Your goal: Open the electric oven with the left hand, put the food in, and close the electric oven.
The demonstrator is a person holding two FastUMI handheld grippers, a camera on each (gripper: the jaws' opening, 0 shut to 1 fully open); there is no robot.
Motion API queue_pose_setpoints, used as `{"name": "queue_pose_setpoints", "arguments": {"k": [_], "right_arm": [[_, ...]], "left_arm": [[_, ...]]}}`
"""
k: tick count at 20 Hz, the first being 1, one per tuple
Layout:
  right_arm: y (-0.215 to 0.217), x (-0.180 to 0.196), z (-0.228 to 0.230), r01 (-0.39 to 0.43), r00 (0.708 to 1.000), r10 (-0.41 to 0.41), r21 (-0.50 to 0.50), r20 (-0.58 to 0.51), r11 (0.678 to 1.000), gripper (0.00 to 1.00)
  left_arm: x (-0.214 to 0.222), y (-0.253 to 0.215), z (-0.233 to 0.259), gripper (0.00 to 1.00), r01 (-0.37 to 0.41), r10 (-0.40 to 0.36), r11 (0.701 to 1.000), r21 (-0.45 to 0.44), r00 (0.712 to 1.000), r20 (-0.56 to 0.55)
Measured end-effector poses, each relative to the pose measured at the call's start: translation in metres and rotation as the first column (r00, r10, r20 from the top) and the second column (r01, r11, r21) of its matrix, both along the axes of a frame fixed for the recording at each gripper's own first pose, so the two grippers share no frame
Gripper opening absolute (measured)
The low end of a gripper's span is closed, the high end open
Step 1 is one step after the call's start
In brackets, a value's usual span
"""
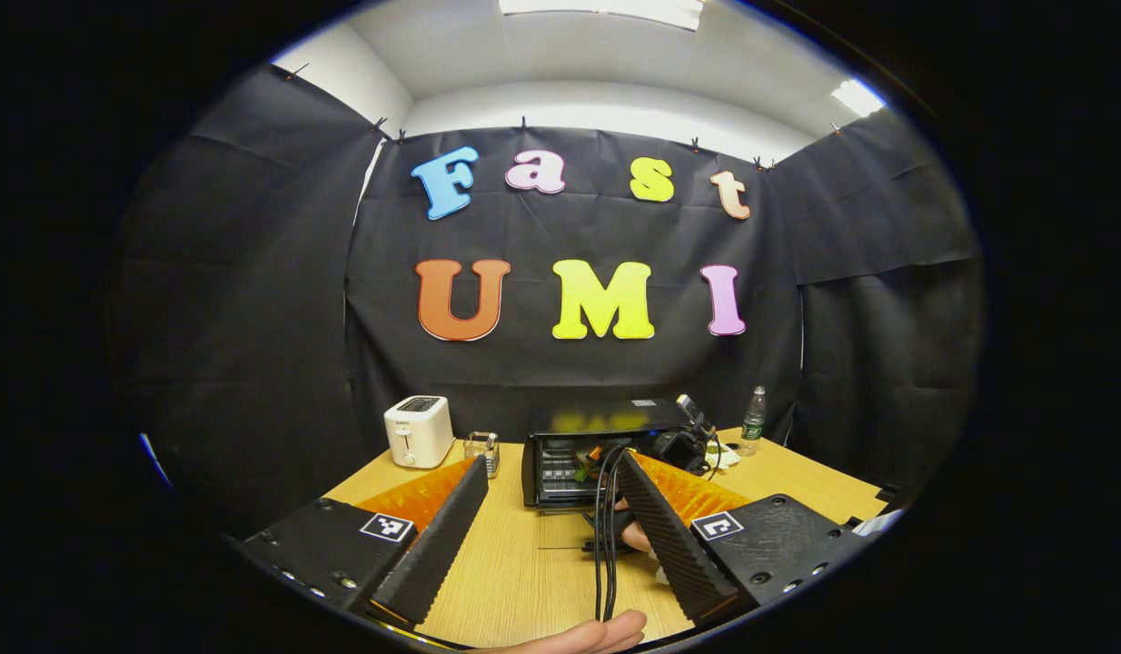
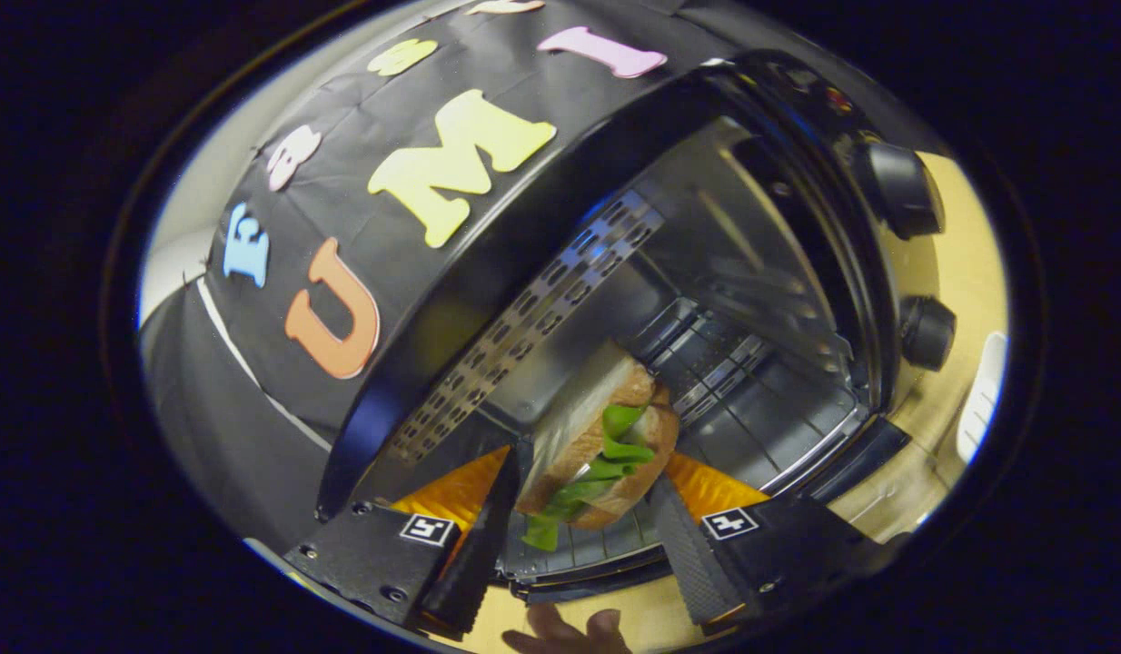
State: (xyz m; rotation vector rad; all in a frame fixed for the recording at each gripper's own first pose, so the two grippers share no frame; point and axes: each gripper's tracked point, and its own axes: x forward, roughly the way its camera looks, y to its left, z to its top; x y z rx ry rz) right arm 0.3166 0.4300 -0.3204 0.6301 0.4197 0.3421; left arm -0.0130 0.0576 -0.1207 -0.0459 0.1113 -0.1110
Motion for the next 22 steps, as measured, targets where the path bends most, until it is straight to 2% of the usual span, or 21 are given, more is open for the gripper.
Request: {"name": "queue_pose_setpoints", "arguments": {"k": [1, 2, 3, 5, 6, 7, 8, 10, 13, 14, 16, 22], "right_arm": [[0.003, -0.002, -0.003, -0.019, 1.000, 0.019, -0.060, 0.001, 0.998, 0.87], [0.005, -0.003, -0.006, -0.036, 0.999, 0.037, -0.126, 0.005, 0.991, 0.79], [0.009, -0.005, -0.009, -0.058, 0.998, 0.060, -0.193, 0.005, 0.980, 0.93], [0.009, -0.006, -0.015, -0.092, 0.995, 0.095, -0.307, -0.003, 0.947, 0.97], [0.009, -0.005, -0.017, -0.102, 0.994, 0.107, -0.351, -0.006, 0.931, 0.85], [0.008, -0.006, -0.021, -0.117, 0.992, 0.122, -0.396, -0.013, 0.911, 0.99], [0.008, -0.006, -0.022, -0.122, 0.992, 0.129, -0.433, -0.015, 0.893, 1.00], [0.010, -0.010, -0.028, -0.143, 0.988, 0.149, -0.528, -0.031, 0.837, 1.00], [0.011, -0.018, -0.036, -0.182, 0.982, 0.165, -0.653, -0.088, 0.735, 1.00], [0.011, -0.021, -0.038, -0.203, 0.978, 0.171, -0.679, -0.116, 0.706, 1.00], [0.013, -0.032, -0.041, -0.234, 0.972, 0.177, -0.702, -0.153, 0.673, 1.00], [0.004, -0.045, -0.030, -0.258, 0.966, 0.166, -0.729, -0.198, 0.634, 1.00]], "left_arm": [[0.000, 0.001, -0.002, 0.95, -0.002, 0.002, 1.000, -0.001, 1.000, -0.005], [0.000, 0.002, -0.002, 0.95, -0.004, 0.004, 1.000, -0.001, 1.000, -0.008], [-0.001, 0.002, -0.002, 0.95, -0.005, 0.005, 1.000, 0.000, 1.000, -0.007], [-0.003, 0.004, -0.002, 0.95, -0.009, 0.009, 1.000, -0.002, 1.000, -0.008], [-0.003, 0.006, -0.004, 0.95, -0.008, 0.008, 1.000, -0.003, 1.000, -0.012], [-0.003, 0.007, -0.005, 0.95, -0.009, 0.009, 1.000, -0.002, 1.000, -0.015], [-0.003, 0.007, -0.005, 0.95, -0.012, 0.012, 1.000, -0.002, 1.000, -0.017], [-0.004, 0.008, -0.006, 0.95, -0.013, 0.013, 1.000, -0.004, 1.000, -0.020], [-0.004, 0.012, -0.009, 0.95, -0.019, 0.019, 1.000, -0.006, 0.999, -0.029], [-0.005, 0.013, -0.009, 0.95, -0.022, 0.022, 1.000, -0.006, 0.999, -0.029], [-0.005, 0.016, -0.010, 0.95, -0.027, 0.027, 1.000, -0.009, 0.999, -0.029], [-0.006, 0.024, -0.018, 0.95, -0.045, 0.044, 0.999, -0.013, 0.998, -0.043]]}}
